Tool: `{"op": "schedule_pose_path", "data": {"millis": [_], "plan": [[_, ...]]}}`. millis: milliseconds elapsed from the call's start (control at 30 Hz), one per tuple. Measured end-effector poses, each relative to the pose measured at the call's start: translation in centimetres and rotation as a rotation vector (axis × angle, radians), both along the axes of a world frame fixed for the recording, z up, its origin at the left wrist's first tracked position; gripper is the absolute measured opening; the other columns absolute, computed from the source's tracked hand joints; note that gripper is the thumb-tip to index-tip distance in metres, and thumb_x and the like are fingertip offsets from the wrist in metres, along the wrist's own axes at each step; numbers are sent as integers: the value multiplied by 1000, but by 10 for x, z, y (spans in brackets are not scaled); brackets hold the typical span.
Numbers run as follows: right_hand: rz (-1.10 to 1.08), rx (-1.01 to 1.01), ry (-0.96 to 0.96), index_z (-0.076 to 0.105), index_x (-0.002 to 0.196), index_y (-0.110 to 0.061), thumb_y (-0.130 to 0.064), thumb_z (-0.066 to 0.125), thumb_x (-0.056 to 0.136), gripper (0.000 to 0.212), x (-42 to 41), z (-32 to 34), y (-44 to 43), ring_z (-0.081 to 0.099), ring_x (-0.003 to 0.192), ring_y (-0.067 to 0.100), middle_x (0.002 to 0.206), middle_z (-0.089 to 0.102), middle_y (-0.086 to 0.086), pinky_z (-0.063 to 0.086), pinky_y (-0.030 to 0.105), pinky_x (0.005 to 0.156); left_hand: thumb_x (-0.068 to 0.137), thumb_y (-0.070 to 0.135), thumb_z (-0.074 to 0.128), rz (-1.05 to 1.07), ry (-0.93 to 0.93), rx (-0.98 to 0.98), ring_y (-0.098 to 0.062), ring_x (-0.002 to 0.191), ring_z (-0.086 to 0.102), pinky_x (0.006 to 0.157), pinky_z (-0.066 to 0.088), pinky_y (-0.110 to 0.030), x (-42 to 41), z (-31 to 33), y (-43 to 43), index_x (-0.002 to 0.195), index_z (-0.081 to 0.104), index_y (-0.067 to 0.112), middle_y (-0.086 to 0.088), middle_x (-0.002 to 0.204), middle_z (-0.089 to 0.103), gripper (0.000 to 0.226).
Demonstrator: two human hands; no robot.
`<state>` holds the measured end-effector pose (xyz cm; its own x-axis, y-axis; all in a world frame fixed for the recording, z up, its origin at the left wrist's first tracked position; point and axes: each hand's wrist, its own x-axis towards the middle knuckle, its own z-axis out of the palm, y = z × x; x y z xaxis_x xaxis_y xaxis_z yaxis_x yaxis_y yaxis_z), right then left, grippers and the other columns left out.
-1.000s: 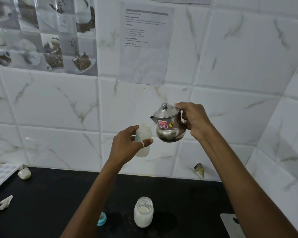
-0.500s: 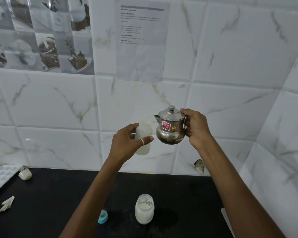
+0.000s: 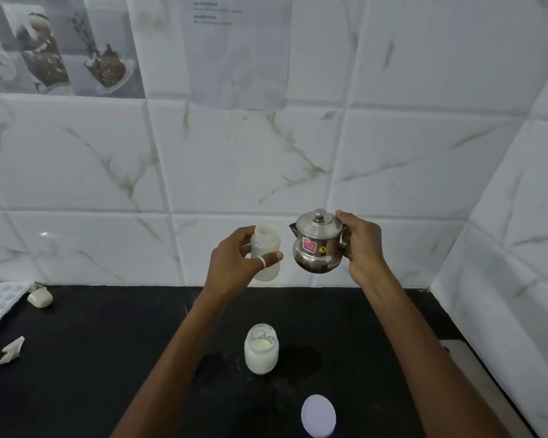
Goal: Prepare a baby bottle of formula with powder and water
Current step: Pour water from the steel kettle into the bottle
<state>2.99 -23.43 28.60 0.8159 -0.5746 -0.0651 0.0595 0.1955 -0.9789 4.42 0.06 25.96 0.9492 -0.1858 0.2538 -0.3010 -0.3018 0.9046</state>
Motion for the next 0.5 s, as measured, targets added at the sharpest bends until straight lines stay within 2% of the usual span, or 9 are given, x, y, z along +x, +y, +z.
{"op": "schedule_pose_path", "data": {"millis": [67,100,167,200,267,300,367,433,500], "plan": [[-14,-30,52,74,78,-12,-46,78,65,36,0,-25,-5,51,69,22,69,54,6,41,38,67,74,39,89,-18,11,10,8,98,61,75,42,-5,-1,-12,-4,130,61,28,19,115,66,63],[-22,-30,57,75,80,-8,-46,78,66,41,-1,-37,-7,54,73,23,72,57,7,44,39,69,74,38,89,-28,24,8,10,99,60,77,43,-6,-1,-19,-5,130,61,28,21,115,65,63],[-17,11,25,72,81,-2,-34,76,79,33,-5,-61,-10,53,78,26,76,57,12,45,39,72,74,35,89,-44,57,-12,6,106,61,85,47,-13,-2,-35,-8,128,61,29,22,116,66,62],[-17,24,17,67,74,-5,-26,73,85,25,-8,-71,-10,50,79,26,75,54,12,44,39,72,74,34,90,-49,73,-16,4,109,62,88,48,-16,-2,-43,-9,126,61,30,22,116,67,60],[-15,52,15,58,60,-18,-15,70,89,32,-12,-98,-14,47,79,25,71,49,10,40,40,73,74,33,90,-54,105,-12,1,109,64,91,52,-21,-1,-61,-13,124,61,32,21,116,68,58],[-11,66,12,58,58,-20,-14,69,88,32,-14,-112,-16,47,80,25,72,49,10,40,41,74,73,33,91,-56,119,-10,-1,108,66,92,53,-23,-2,-69,-14,123,61,33,20,115,69,58],[-4,62,40,63,68,-12,-20,71,82,18,-19,-137,-16,46,78,26,75,49,12,38,40,71,73,32,91,-56,145,4,-2,103,68,91,55,-24,-2,-87,-18,122,62,34,18,114,71,57],[5,48,69,61,75,-4,-22,70,78,20,-22,-162,-18,41,74,27,75,45,14,36,37,65,73,32,91,-54,158,15,-2,103,69,91,56,-25,-2,-103,-21,122,62,34,17,113,72,58],[9,43,92,59,73,-3,-21,68,78,20,-24,-183,-20,37,70,26,72,42,13,33,34,61,72,31,92,-45,165,16,-1,103,69,92,57,-27,-3,-116,-23,122,62,34,19,113,72,58]]}}
